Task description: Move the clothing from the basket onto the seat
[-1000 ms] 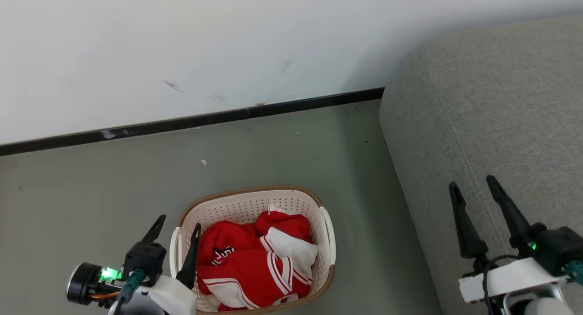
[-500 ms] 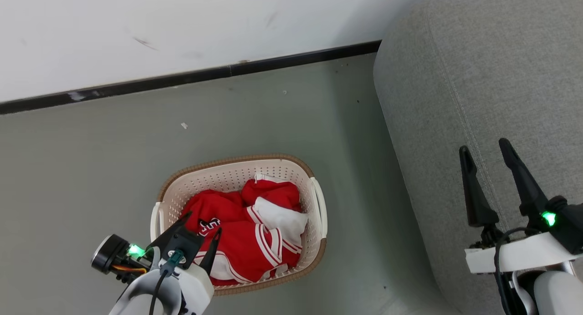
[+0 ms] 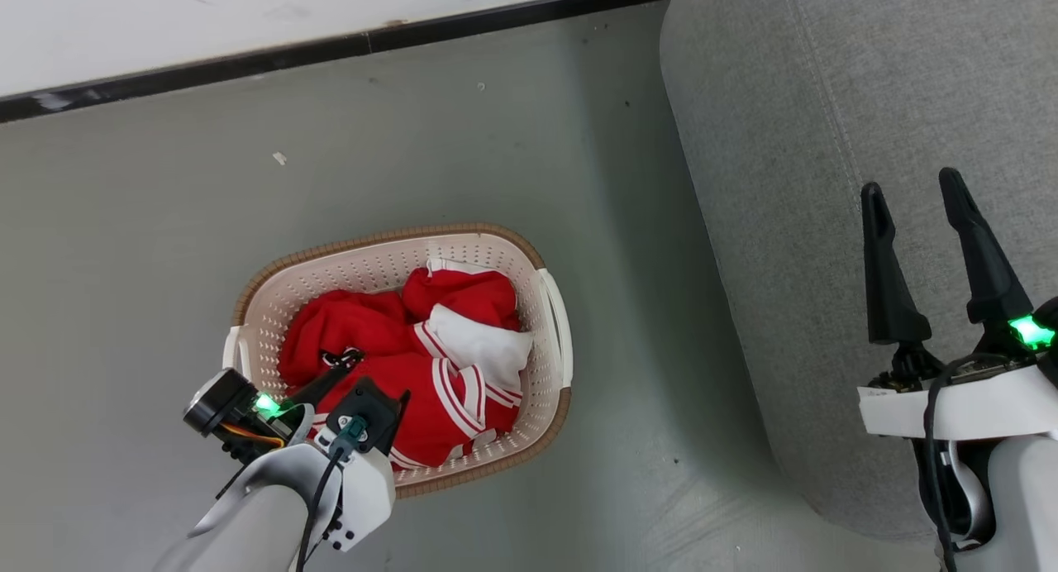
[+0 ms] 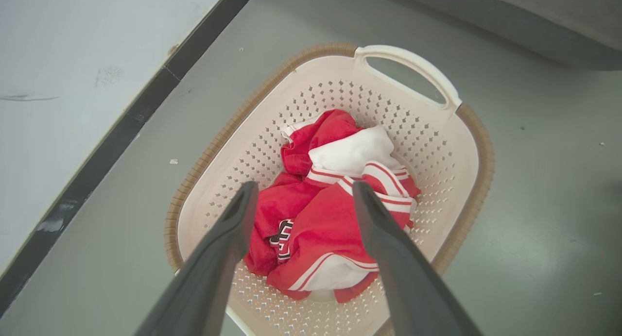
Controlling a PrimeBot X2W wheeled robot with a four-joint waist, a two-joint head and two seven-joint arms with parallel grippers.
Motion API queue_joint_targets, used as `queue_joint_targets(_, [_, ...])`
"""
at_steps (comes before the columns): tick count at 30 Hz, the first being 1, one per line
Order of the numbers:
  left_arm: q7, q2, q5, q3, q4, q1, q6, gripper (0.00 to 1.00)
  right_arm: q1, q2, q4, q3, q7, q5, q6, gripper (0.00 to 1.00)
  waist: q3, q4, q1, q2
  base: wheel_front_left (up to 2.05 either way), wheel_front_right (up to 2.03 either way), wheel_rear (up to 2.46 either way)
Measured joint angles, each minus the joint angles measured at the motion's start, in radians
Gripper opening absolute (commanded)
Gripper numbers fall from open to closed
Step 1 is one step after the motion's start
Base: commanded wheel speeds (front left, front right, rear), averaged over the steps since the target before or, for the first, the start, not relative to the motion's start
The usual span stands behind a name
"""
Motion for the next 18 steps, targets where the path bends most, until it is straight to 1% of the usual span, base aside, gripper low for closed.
queue_joint_targets(4, [0.008, 0.003, 0.032, -0.010, 0.041, -0.030, -0.009, 1.00, -0.009, 0.000, -0.007, 0.001, 0.000, 0.007, 0.000, 1.00, 0.038, -0.012, 0.0000, 0.0000, 0.00, 0.00, 0.00])
queue_joint_targets(18, [0.024, -0.005, 0.059, -0.033, 0.154, -0.131, -0.027, 1.00, -0.091, 0.000, -0.025, 0.018, 0.000, 0.037, 0.000, 1.00, 0.163, -0.055, 0.0001, 0.0000, 0.00, 0.00, 0.00])
